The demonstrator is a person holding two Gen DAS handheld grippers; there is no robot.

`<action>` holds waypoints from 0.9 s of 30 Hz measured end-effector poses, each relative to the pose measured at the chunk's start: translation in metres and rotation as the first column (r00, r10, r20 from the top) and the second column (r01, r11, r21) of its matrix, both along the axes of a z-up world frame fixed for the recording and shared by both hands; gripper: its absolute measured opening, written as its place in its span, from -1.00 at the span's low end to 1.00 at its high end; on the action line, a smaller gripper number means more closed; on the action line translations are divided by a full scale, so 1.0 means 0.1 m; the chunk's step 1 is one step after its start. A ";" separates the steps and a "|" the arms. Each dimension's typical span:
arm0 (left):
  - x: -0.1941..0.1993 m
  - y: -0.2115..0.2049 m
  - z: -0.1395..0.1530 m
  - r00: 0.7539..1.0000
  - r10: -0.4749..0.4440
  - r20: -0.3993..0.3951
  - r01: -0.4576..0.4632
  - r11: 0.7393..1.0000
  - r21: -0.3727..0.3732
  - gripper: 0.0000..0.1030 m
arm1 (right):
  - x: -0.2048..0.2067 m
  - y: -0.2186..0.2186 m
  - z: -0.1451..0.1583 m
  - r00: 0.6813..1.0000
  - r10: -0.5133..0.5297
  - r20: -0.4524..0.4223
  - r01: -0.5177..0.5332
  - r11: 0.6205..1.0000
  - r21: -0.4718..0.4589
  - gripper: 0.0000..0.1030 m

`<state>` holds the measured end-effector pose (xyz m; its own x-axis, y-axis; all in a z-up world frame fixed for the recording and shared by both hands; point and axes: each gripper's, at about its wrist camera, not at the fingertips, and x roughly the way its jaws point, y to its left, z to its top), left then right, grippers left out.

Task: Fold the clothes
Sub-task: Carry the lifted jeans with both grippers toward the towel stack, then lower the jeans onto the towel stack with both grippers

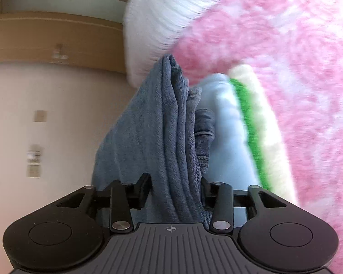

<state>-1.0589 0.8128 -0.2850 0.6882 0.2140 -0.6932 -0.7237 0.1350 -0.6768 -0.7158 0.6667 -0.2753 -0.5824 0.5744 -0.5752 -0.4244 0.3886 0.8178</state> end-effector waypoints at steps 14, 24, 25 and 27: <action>-0.11 0.01 0.88 0.982 0.132 -0.137 -0.079 0.937 0.341 -0.28 | -0.30 -0.05 0.69 0.803 0.028 0.595 -0.130 0.983 0.129 0.01; 0.48 -0.16 0.57 0.960 0.010 -0.280 0.100 0.921 0.376 -0.50 | -0.65 0.04 0.59 0.651 0.048 0.758 -0.197 0.974 0.108 -0.62; 0.47 -0.15 0.51 0.956 0.020 -0.292 0.095 0.922 0.374 -0.53 | -0.65 0.07 0.57 0.646 0.048 0.761 -0.207 0.972 0.115 -0.66; 0.45 -0.13 0.40 0.946 0.034 -0.322 0.094 0.923 0.374 -0.59 | -0.64 0.15 0.55 0.641 0.046 0.766 -0.232 0.963 0.136 -0.70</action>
